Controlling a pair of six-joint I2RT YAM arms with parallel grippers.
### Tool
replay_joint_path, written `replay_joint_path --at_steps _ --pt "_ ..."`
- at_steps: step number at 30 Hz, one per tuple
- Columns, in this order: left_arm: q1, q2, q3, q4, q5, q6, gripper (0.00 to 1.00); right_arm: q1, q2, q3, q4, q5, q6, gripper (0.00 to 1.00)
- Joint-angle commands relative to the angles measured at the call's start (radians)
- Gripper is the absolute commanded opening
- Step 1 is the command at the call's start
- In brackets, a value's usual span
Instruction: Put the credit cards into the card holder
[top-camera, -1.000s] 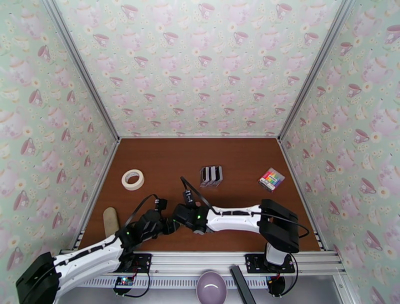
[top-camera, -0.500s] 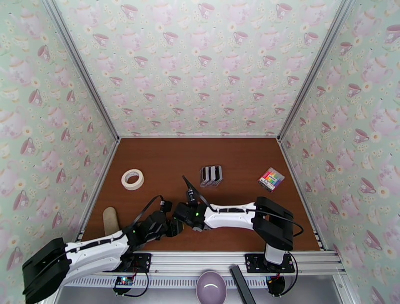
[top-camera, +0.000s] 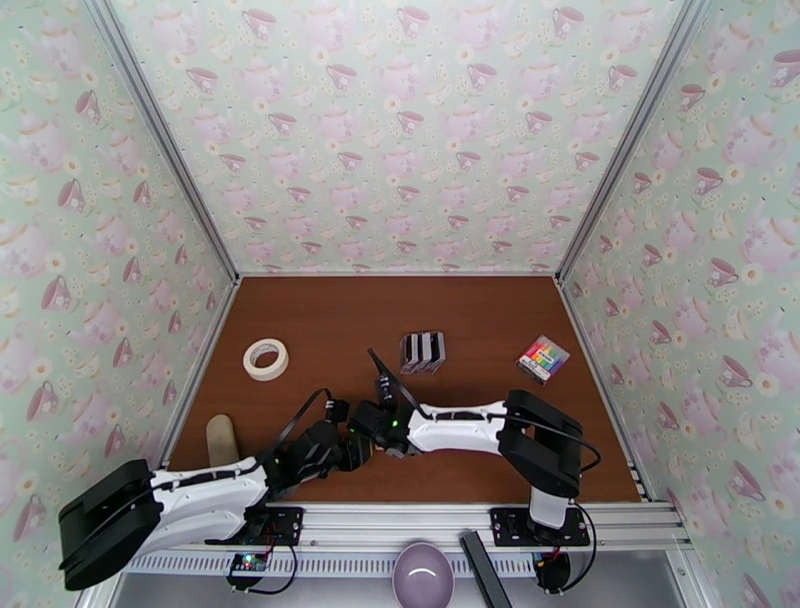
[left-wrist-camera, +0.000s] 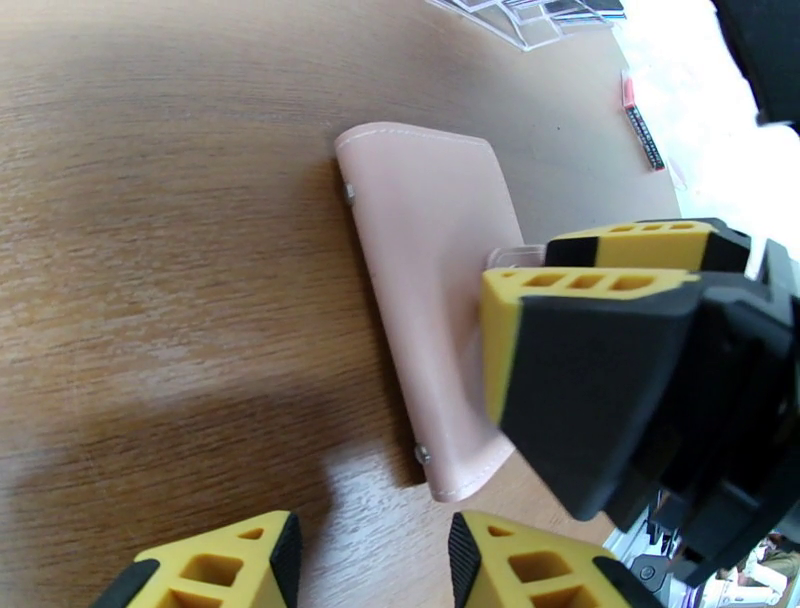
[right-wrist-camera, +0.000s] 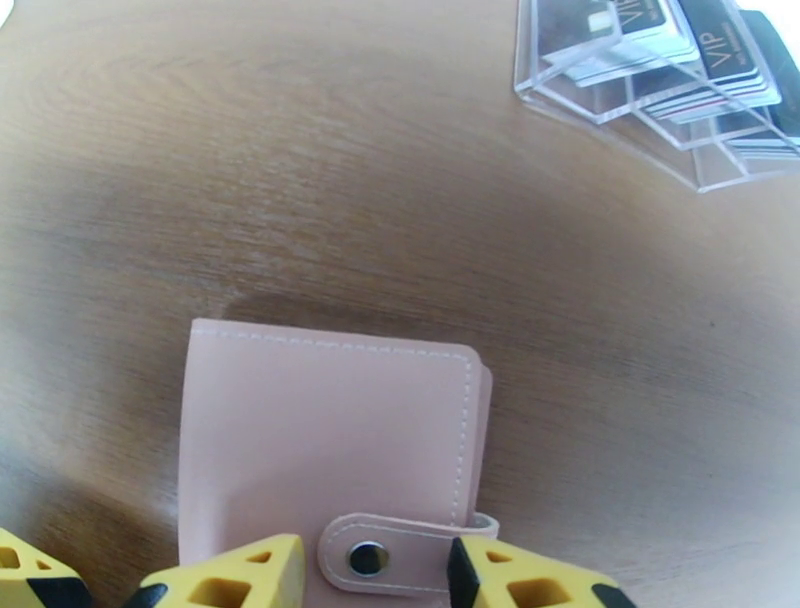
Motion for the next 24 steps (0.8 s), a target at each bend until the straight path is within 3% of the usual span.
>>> replay_joint_path --at_steps 1,24 --pt "-0.006 0.018 0.030 0.020 -0.020 -0.013 0.45 -0.008 0.032 0.004 0.007 -0.018 -0.014 0.43" --pt "-0.009 0.170 0.091 0.106 -0.003 -0.016 0.45 -0.018 -0.038 -0.062 0.065 -0.042 -0.008 0.13"
